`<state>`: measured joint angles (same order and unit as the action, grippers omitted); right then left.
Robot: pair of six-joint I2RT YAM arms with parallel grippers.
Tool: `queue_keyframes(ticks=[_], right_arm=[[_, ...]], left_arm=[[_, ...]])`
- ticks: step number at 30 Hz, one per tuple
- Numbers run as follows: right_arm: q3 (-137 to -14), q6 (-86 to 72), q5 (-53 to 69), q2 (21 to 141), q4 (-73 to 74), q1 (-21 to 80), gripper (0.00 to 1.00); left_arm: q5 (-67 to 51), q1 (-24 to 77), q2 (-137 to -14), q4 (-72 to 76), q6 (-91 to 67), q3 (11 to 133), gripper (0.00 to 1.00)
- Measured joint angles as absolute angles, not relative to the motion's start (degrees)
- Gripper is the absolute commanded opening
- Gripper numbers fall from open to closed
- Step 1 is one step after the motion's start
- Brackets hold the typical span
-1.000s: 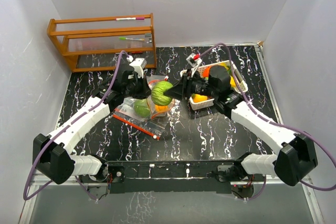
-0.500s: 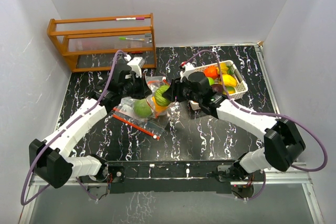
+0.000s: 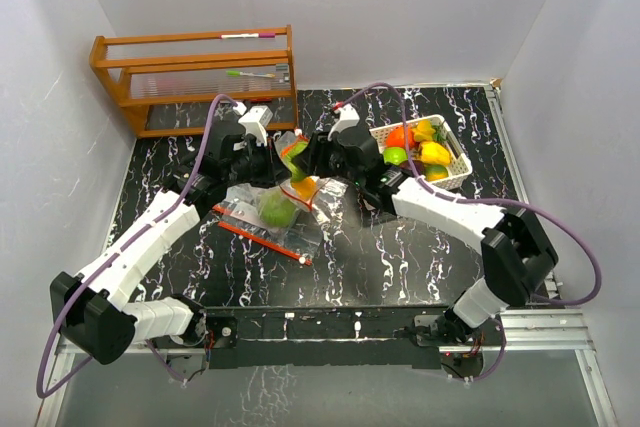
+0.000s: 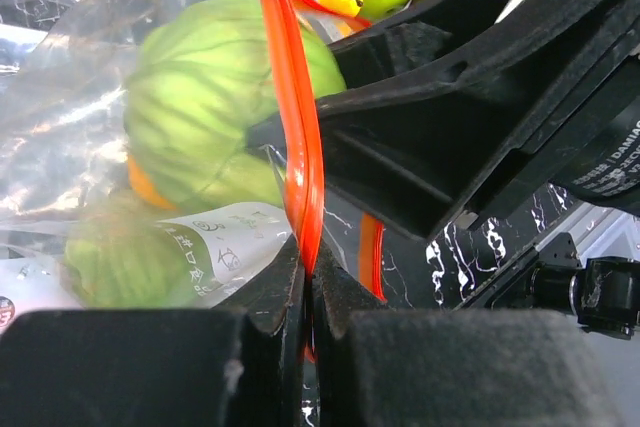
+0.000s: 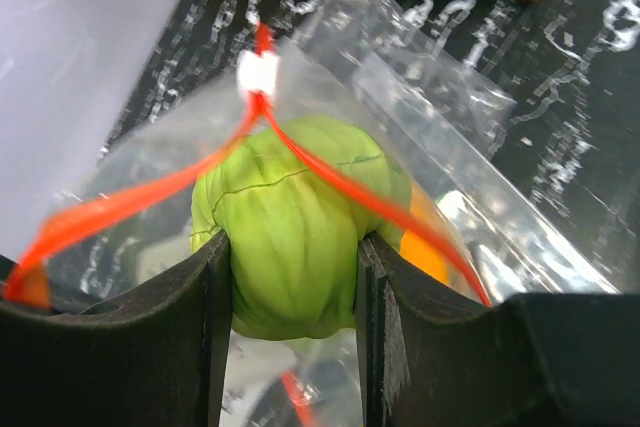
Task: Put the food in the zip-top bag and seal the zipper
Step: Place the fake vegetable in the zipper food storage bag, then pick up the fake fruit from the bin.
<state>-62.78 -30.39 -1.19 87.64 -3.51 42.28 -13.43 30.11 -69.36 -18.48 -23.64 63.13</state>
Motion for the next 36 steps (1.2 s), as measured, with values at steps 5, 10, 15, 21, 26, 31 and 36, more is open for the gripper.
queue_keyframes(ticks=[5,10,15,21,26,31,36], right_arm=[[-65.17,-31.81,-0.08,90.91,-6.72,44.56,0.64],[-65.14,-31.68,-0.47,90.67,-6.39,44.58,0.77],[-63.42,-30.06,-1.48,85.19,-3.03,44.99,0.78],[-62.11,-28.51,-2.07,73.14,0.89,46.17,0.86],[-62.02,-26.94,-8.47,66.13,4.71,46.50,0.87],[-61.95,-27.27,-21.98,64.03,14.35,46.11,0.88],[-60.58,-27.53,-27.07,64.27,21.96,38.00,0.88]], left_arm=[[-13.72,30.06,-69.52,-18.65,-23.64,63.09,0.00],[-13.39,29.85,-69.95,-20.05,-23.46,62.87,0.00],[-12.69,29.91,-69.91,-19.62,-22.92,62.87,0.00],[-11.14,30.11,-70.06,-18.46,-22.28,62.87,0.00],[-10.85,30.11,-70.06,-18.44,-21.82,63.09,0.00],[-10.22,30.11,-70.06,-19.97,-21.34,65.25,0.00],[-8.23,30.13,-69.21,-20.05,-20.53,66.92,0.00]])
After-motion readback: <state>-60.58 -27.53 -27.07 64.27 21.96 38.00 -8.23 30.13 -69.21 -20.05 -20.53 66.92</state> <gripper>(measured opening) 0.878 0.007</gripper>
